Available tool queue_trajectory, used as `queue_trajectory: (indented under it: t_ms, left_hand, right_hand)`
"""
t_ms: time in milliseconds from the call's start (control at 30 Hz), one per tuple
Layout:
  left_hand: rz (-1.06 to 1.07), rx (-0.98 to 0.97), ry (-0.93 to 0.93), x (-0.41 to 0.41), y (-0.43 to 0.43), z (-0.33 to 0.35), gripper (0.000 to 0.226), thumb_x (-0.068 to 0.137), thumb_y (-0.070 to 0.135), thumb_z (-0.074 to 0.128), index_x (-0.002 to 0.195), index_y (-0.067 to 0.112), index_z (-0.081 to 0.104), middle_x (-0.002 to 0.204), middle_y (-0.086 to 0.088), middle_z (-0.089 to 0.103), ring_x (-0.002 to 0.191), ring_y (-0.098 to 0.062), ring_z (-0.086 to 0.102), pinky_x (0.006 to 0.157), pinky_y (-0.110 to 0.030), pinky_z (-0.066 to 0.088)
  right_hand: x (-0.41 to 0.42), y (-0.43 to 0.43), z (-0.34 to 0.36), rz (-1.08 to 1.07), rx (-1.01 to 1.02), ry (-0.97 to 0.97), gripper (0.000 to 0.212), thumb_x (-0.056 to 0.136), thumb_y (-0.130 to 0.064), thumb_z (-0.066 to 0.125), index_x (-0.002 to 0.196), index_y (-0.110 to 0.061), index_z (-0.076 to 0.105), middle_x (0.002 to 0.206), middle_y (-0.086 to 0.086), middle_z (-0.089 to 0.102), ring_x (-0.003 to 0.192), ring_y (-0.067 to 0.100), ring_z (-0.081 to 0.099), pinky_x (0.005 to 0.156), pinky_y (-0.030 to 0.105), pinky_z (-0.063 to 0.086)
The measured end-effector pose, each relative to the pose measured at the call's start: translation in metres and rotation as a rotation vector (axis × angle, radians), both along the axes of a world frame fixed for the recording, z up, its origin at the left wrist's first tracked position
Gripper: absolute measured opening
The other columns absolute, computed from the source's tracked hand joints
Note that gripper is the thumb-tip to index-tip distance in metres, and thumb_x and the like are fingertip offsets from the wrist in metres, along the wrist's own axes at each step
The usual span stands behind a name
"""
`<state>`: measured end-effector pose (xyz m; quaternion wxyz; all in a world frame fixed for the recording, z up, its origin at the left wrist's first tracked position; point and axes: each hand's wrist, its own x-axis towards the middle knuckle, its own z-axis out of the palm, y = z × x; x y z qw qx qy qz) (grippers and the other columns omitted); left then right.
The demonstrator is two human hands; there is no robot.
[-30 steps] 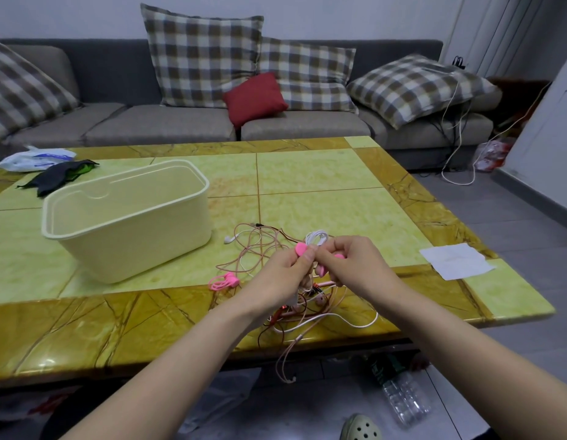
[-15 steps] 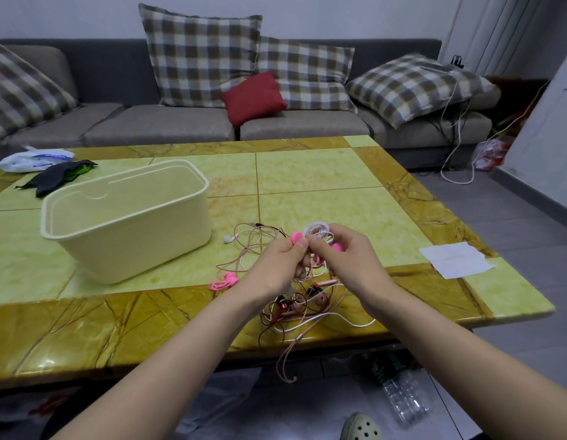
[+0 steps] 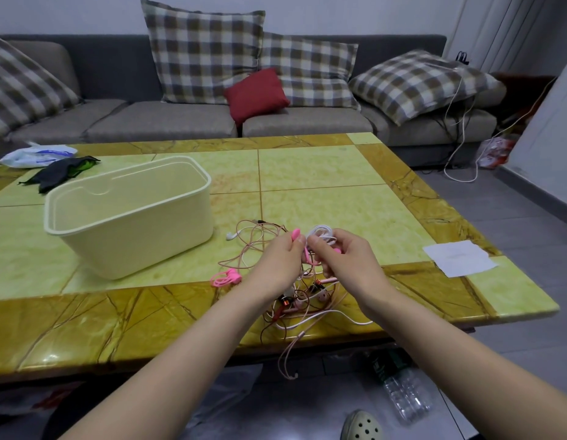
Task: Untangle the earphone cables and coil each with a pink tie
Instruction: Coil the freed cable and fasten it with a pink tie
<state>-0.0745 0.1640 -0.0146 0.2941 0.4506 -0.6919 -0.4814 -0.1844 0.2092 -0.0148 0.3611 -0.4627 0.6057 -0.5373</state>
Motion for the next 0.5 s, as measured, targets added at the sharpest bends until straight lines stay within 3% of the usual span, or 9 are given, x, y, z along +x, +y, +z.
queue_trajectory:
  t_ms: [33, 67, 100, 200, 400, 500]
  left_hand:
    - [0.015, 0.007, 0.019, 0.000, -0.001, 0.000, 0.034, 0.103, 0.023, 0.030, 0.090, 0.004, 0.055, 0.091, 0.008, 0.034, 0.056, -0.010, 0.037, 0.062, -0.029, 0.034]
    - [0.038, 0.022, 0.051, 0.001, -0.002, 0.000, 0.033, 0.103, 0.022, 0.030, 0.104, -0.001, 0.054, 0.074, -0.006, 0.046, 0.057, -0.010, 0.037, 0.060, -0.027, 0.034]
    - [0.058, 0.042, 0.088, 0.002, -0.003, 0.002, 0.032, 0.103, 0.020, 0.030, 0.108, -0.002, 0.053, 0.069, -0.001, 0.042, 0.057, -0.010, 0.036, 0.058, -0.025, 0.033]
    - [0.061, 0.062, 0.176, 0.007, -0.004, 0.004, 0.028, 0.102, 0.017, 0.032, 0.077, 0.011, 0.043, 0.065, 0.003, 0.038, 0.055, -0.009, 0.036, 0.057, -0.020, 0.034]
    - [-0.024, 0.068, 0.260, 0.007, 0.004, 0.006, 0.034, 0.101, 0.022, 0.037, 0.070, 0.011, 0.045, 0.051, 0.007, 0.041, 0.049, -0.005, 0.036, 0.045, -0.010, 0.030]
    - [-0.034, 0.104, 0.284, 0.009, 0.002, 0.006, 0.037, 0.100, 0.026, 0.038, 0.068, 0.012, 0.047, 0.045, 0.011, 0.041, 0.057, -0.011, 0.038, 0.051, -0.016, 0.030]
  right_hand:
    - [-0.001, 0.000, 0.001, 0.015, 0.020, -0.044, 0.011, 0.089, -0.017, 0.062, 0.088, -0.007, 0.059, 0.061, -0.002, 0.054, 0.043, 0.001, 0.046, 0.047, 0.014, 0.041]
    - [-0.002, 0.000, 0.001, 0.030, 0.043, -0.096, 0.011, 0.089, -0.015, 0.063, 0.093, -0.006, 0.058, 0.062, -0.001, 0.055, 0.044, 0.000, 0.049, 0.048, 0.013, 0.044]
    - [-0.004, 0.001, 0.001, 0.050, 0.064, -0.142, 0.015, 0.088, -0.011, 0.063, 0.099, -0.003, 0.057, 0.064, 0.001, 0.056, 0.045, 0.000, 0.052, 0.049, 0.013, 0.046]
    - [-0.009, 0.004, -0.001, 0.135, 0.108, -0.164, 0.018, 0.089, -0.001, 0.059, 0.106, 0.005, 0.058, 0.068, 0.006, 0.059, 0.050, 0.001, 0.058, 0.053, 0.012, 0.049]
    - [-0.010, 0.007, -0.004, 0.204, 0.164, -0.244, 0.009, 0.091, -0.003, 0.056, 0.090, -0.006, 0.064, 0.068, 0.004, 0.057, 0.051, 0.002, 0.056, 0.055, 0.012, 0.050]
    - [-0.011, 0.007, -0.005, 0.177, 0.181, -0.236, 0.016, 0.091, -0.006, 0.058, 0.107, -0.004, 0.060, 0.071, 0.004, 0.060, 0.051, 0.003, 0.056, 0.054, 0.014, 0.050]
